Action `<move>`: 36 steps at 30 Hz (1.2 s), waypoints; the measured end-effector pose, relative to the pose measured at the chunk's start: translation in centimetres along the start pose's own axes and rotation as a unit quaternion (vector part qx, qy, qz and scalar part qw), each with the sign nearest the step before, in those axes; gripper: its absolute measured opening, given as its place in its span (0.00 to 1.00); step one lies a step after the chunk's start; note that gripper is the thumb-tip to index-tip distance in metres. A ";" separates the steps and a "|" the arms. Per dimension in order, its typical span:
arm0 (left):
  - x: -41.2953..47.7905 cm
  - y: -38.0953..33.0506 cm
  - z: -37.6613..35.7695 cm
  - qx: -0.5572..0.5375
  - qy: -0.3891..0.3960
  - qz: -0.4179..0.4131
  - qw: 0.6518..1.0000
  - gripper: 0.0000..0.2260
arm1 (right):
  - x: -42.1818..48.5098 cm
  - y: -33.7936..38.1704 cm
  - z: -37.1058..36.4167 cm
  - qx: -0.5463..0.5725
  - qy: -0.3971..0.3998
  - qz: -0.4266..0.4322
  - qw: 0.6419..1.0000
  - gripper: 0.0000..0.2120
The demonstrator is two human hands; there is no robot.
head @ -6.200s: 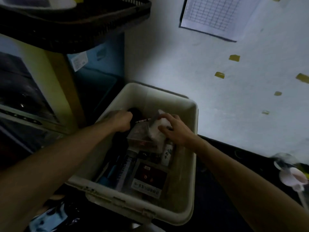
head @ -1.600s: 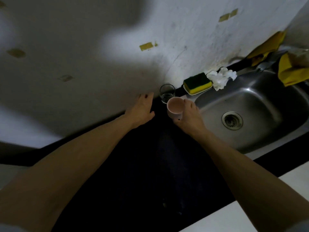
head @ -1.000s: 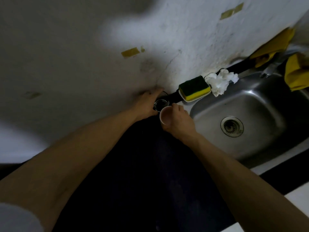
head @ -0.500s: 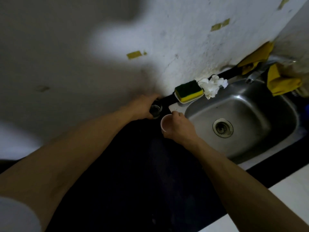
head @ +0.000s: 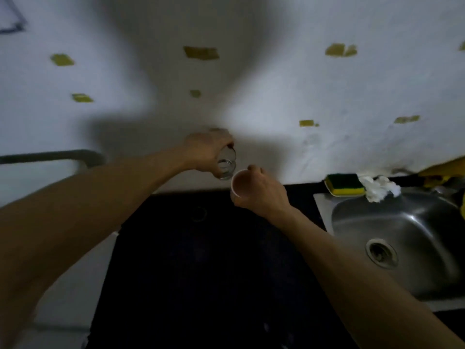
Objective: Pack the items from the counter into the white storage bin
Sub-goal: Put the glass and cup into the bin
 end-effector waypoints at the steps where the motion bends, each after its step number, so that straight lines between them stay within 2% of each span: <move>1: -2.3 0.9 1.1 0.016 -0.004 0.026 1.000 0.31 | -0.5 2.1 -0.1 -0.005 0.001 0.016 1.000 0.39; 8: -19.6 7.4 6.9 0.024 -0.002 0.198 0.980 0.34 | -4.8 16.6 -1.2 -0.002 0.015 0.117 0.993 0.36; 13: -34.1 11.1 9.1 -0.002 -0.034 0.340 0.940 0.34 | -9.3 26.9 -1.7 0.034 -0.012 0.190 0.981 0.39; 18: -44.5 13.5 8.1 0.004 0.011 0.397 0.918 0.33 | -12.8 33.9 -2.1 0.082 -0.037 0.231 0.969 0.39; 22: -50.4 14.0 5.6 -0.025 0.032 0.411 0.911 0.33 | -15.9 39.0 -4.3 0.071 -0.026 0.263 0.962 0.37; 26: -54.0 14.2 2.2 -0.054 0.056 0.390 0.918 0.32 | -18.2 42.3 -8.1 0.029 0.003 0.283 0.959 0.37; 29: -55.9 14.6 -1.4 -0.095 0.074 0.363 0.924 0.28 | -19.7 44.0 -11.6 -0.062 0.027 0.298 0.952 0.40; 34: -57.2 15.1 -7.8 -0.163 0.143 0.325 0.921 0.32 | -22.1 44.8 -17.7 -0.176 0.095 0.298 0.933 0.37; 36: -57.9 14.8 -9.5 -0.186 0.134 0.313 0.922 0.30 | -23.0 45.0 -19.8 -0.204 0.116 0.296 0.926 0.38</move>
Point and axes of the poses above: each hand's wrist, its own x-axis towards the middle knuckle, its own z-axis out of the back of the hand, y = z × x, the point moved 6 cm from there along x, towards the middle knuckle, and after that the axes turned 15 degrees about -z, right-handed, at the moved point
